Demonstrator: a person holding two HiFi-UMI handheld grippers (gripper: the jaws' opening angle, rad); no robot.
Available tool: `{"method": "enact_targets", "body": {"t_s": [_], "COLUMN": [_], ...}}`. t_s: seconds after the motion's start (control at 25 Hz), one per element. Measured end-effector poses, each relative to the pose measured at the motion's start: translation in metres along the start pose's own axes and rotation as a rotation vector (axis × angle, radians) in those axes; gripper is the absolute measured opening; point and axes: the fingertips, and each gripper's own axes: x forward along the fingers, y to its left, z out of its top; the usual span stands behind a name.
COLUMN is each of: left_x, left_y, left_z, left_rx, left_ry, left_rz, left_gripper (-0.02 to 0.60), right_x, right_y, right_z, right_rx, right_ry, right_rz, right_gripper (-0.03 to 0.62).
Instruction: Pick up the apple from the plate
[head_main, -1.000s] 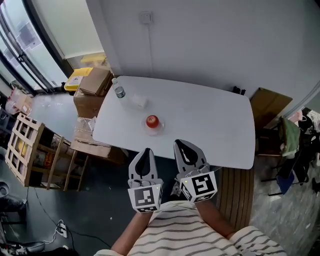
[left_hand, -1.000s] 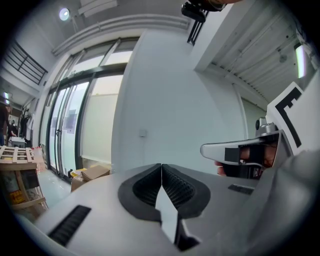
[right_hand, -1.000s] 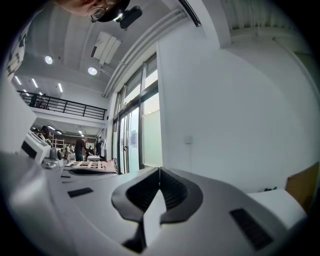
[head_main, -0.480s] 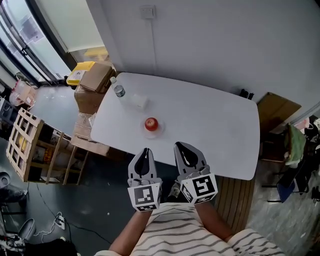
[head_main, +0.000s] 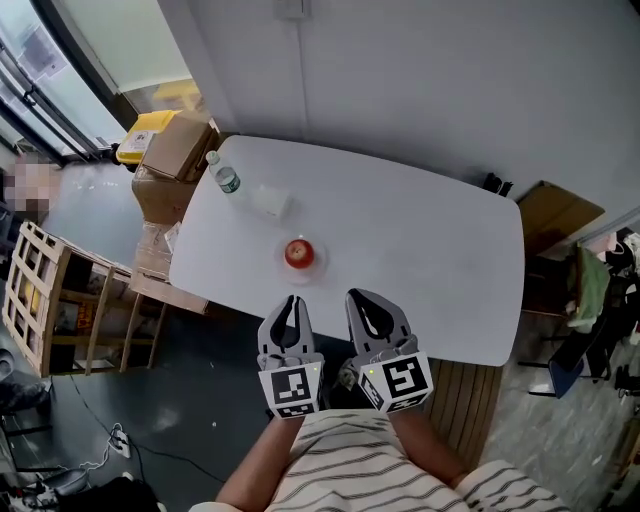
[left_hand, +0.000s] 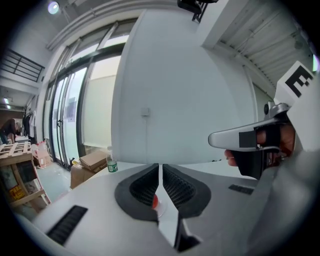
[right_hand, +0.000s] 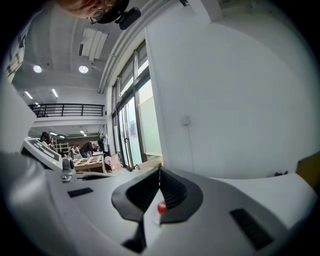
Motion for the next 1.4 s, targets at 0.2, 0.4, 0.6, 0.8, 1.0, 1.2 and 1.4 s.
{"method": "enact_targets", "body": {"t_s": [0.2, 0.4, 0.6, 0.8, 1.0, 1.2, 1.4], "left_x": [0.031, 0.053, 0.077, 0.099, 0.119, 0.139, 0.154], "left_y": [0.005, 0.012, 0.019, 0.024, 0.030, 0.032, 0.037], "left_z": [-0.020, -0.042, -0.063, -0.086, -0.110, -0.140, -0.168], "left_rx": [-0.028, -0.026, -0.015, -0.007, -0.005, 0.016, 0.019], "left_ry": [0.040, 0.081, 0.118, 0.144, 0.166, 0.212, 0.262], "left_rz": [-0.042, -0.054, -0.073, -0.089, -0.097, -0.100, -0.097], "left_gripper": [0.088, 0.128, 0.180, 0.232, 0.284, 0.327, 0.339], "right_x": [0.021, 0.034, 0.049, 0.058, 0.069, 0.074, 0.079], "right_y": [-0.012, -0.021, -0.025, -0.029, -0.031, -0.033, -0.037], "right_z": [-0.014, -0.026, -0.038, -0.050, -0.059, -0.069, -0.077], "right_rx": [0.012, 0.024, 0.034, 0.044, 0.052, 0.059, 0.067], "right_ry": [0.042, 0.073, 0.099, 0.128, 0.153, 0.174, 0.192], "right_rz": [-0.026, -0.052, -0.068, -0.079, -0.087, -0.093, -0.102], "right_gripper": [0.012, 0.012, 0.012, 0.012, 0.012, 0.012, 0.012]}}
